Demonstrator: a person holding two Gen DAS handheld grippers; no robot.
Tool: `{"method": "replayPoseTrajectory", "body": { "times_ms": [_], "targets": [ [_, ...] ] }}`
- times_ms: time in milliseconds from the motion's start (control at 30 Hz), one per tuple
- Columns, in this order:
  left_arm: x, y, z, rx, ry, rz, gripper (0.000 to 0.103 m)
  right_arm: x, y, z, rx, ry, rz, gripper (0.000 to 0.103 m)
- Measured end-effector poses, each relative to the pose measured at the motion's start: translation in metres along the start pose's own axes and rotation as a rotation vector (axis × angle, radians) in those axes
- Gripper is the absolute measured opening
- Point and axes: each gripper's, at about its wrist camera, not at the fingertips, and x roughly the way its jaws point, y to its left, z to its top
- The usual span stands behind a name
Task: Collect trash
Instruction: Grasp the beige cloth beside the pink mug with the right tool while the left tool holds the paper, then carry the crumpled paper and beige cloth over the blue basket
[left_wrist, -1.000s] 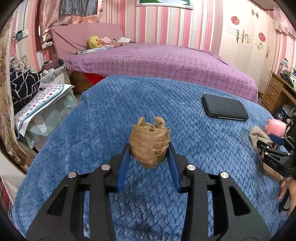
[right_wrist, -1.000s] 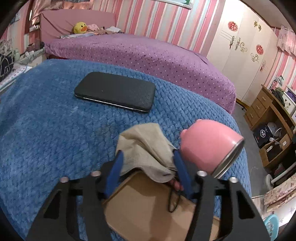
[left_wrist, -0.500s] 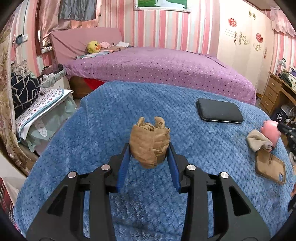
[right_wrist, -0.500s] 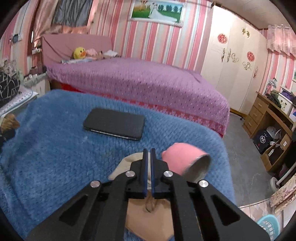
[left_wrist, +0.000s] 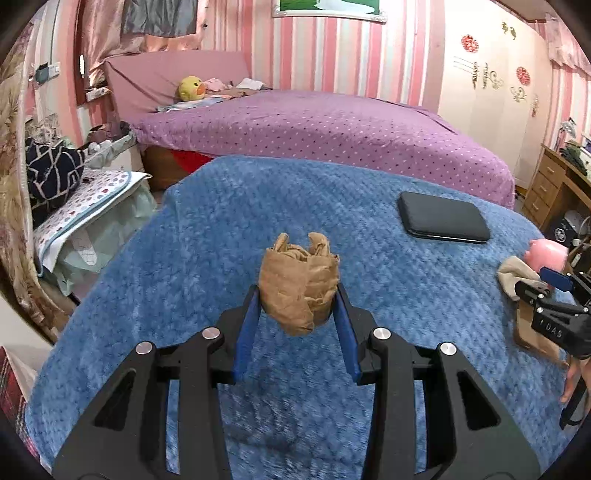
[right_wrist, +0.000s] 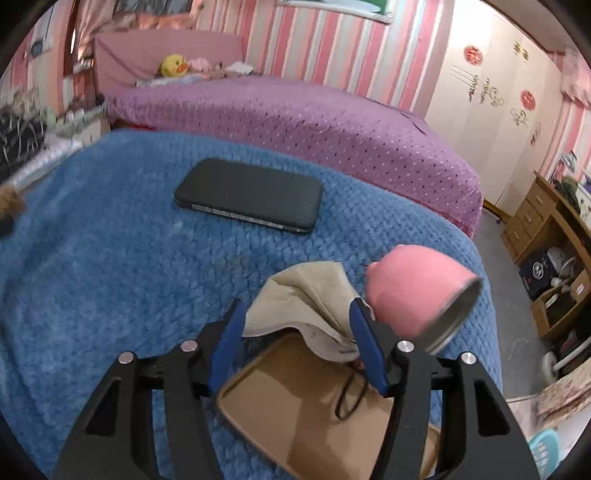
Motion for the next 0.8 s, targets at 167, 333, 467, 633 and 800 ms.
{"method": "replayPoseTrajectory", "body": {
  "times_ms": [167,333,467,633,800],
  "targets": [
    [0.002,0.004,0.003,-0.01,-0.001,-0.004,0.038,0.02,0.004,0.003,0.001,0.04,-0.01,0.045],
    [-0.002,0.0,0.002,0.003,-0.012,-0.002,0.038,0.025,0.005,0.002,-0.02,0.055,-0.025,0.022],
    [-0.008,-0.004,0.002,0.017,-0.026,0.003,0.038,0.004,0.0,-0.001,-0.003,-0.013,-0.025,0.016],
    [-0.018,-0.01,0.002,0.018,-0.045,-0.015,0.038,-0.043,-0.018,-0.004,0.053,-0.107,-0.001,0.014],
    [-0.03,-0.031,-0.002,0.044,-0.055,-0.058,0.038,-0.085,-0.039,-0.02,0.095,-0.163,0.002,0.014]
  ]
}}
